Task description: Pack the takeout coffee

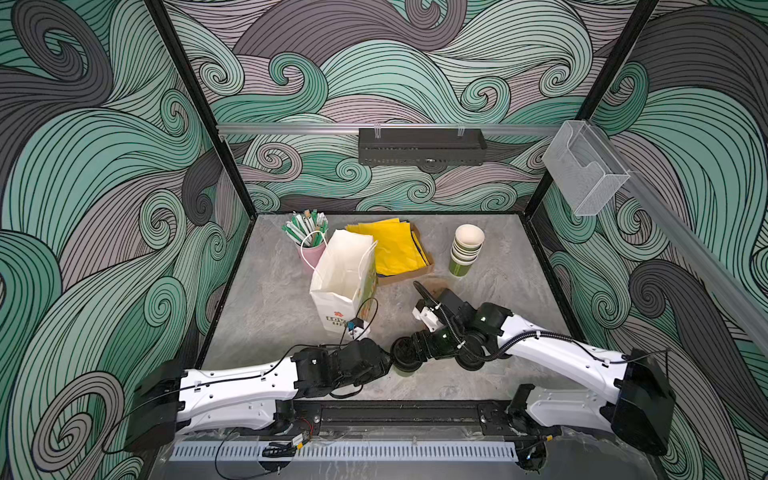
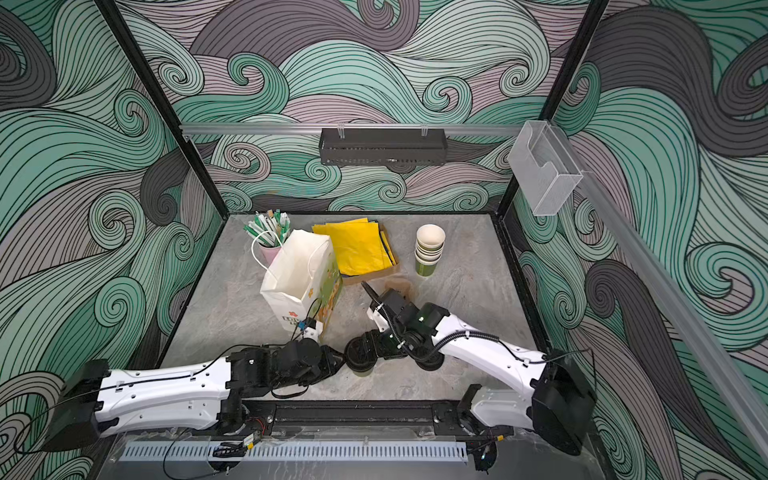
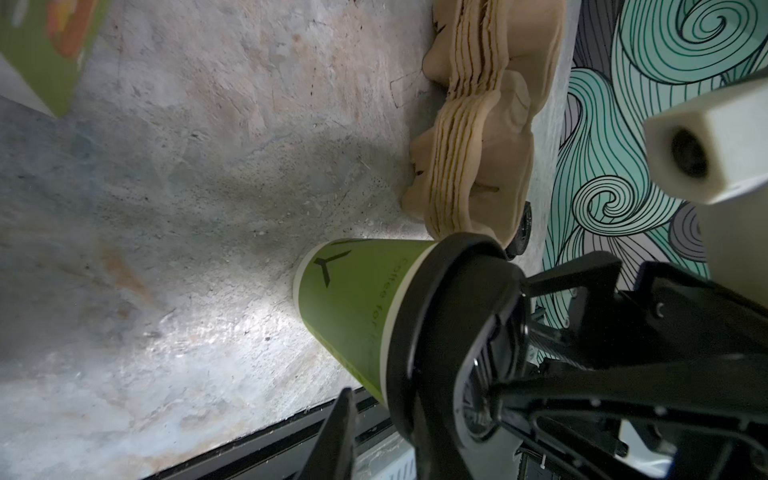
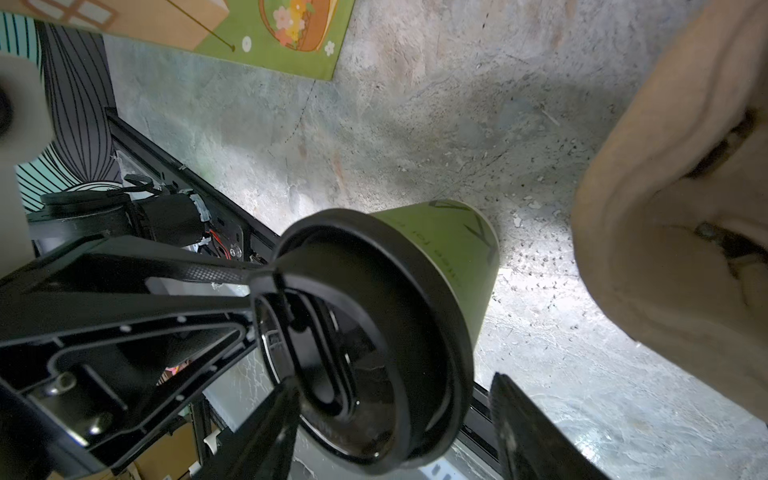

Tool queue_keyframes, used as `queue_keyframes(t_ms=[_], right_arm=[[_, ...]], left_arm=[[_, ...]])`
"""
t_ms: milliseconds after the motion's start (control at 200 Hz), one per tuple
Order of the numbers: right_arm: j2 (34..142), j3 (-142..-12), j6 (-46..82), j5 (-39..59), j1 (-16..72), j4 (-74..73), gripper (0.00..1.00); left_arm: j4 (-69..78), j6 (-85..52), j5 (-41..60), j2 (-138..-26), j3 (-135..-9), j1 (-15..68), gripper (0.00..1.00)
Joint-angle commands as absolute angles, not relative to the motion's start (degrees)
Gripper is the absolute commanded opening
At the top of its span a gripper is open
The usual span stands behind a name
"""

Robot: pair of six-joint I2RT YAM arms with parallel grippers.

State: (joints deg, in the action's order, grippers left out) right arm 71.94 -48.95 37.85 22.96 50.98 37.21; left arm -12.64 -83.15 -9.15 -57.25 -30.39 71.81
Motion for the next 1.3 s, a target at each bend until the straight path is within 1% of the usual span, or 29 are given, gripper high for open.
queue_keyframes(t_ms=[0, 85, 170, 325, 395, 640, 740, 780, 855, 910, 935, 980, 1071, 1186, 1296], right_arm=[[73.29, -48.78, 37.11, 20.94, 51.26, 40.12, 0.72], [74.02, -48.69, 37.05, 20.47, 51.20, 40.43, 0.72], [74.69, -49.08, 36.91, 20.50, 51.33, 40.87, 0.71], [74.22, -49.72, 36.63, 19.86, 51.31, 41.56, 0.71], [74.67, -50.00, 36.48, 19.94, 51.33, 41.66, 0.71], [73.91, -51.23, 36.56, 20.48, 51.33, 41.72, 0.70], [71.01, -52.52, 36.91, 19.35, 51.35, 42.54, 0.73], [68.93, -53.03, 36.83, 18.99, 51.39, 42.90, 0.74], [65.17, -53.68, 36.26, 17.35, 51.25, 45.29, 0.78], [63.47, -54.08, 35.63, 16.68, 50.99, 48.46, 0.79], [62.97, -54.01, 35.51, 16.53, 50.94, 49.97, 0.78], [62.15, -52.91, 35.79, 16.88, 50.97, 51.76, 0.72], [60.05, -49.06, 38.15, 18.82, 50.98, 51.39, 0.65], [58.13, -46.82, 41.01, 21.04, 50.98, 46.98, 0.63], [58.73, -45.26, 43.51, 22.86, 50.98, 42.27, 0.62]], left_arm=[[-17.79, -83.06, -7.48, -58.68, -30.08, 72.03, 0.24], [-18.94, -82.68, -7.25, -59.01, -30.52, 72.00, 0.24], [-18.60, -81.83, -7.38, -58.65, -30.78, 71.98, 0.27], [-14.11, -76.57, -8.02, -56.76, -32.29, 71.98, 0.42], [-13.40, -74.08, -8.78, -55.85, -33.74, 71.98, 0.45], [-15.44, -73.10, -9.23, -54.29, -34.75, 71.99, 0.46], [-15.14, -71.59, -8.86, -53.99, -35.29, 72.08, 0.46], [-15.54, -70.85, -8.47, -54.48, -35.95, 71.98, 0.48], [-14.94, -70.25, -7.55, -56.15, -36.93, 72.07, 0.56], [-14.33, -70.29, -7.38, -57.49, -37.33, 72.07, 0.60], [-14.15, -70.27, -7.39, -58.03, -37.51, 72.11, 0.62], [-13.92, -70.22, -7.39, -58.85, -37.69, 72.12, 0.62], [-13.71, -70.88, -7.81, -59.92, -37.89, 72.07, 0.63], [-14.94, -71.89, -8.15, -61.09, -37.87, 72.05, 0.61], [-16.27, -72.28, -8.17, -62.43, -38.56, 72.02, 0.60]])
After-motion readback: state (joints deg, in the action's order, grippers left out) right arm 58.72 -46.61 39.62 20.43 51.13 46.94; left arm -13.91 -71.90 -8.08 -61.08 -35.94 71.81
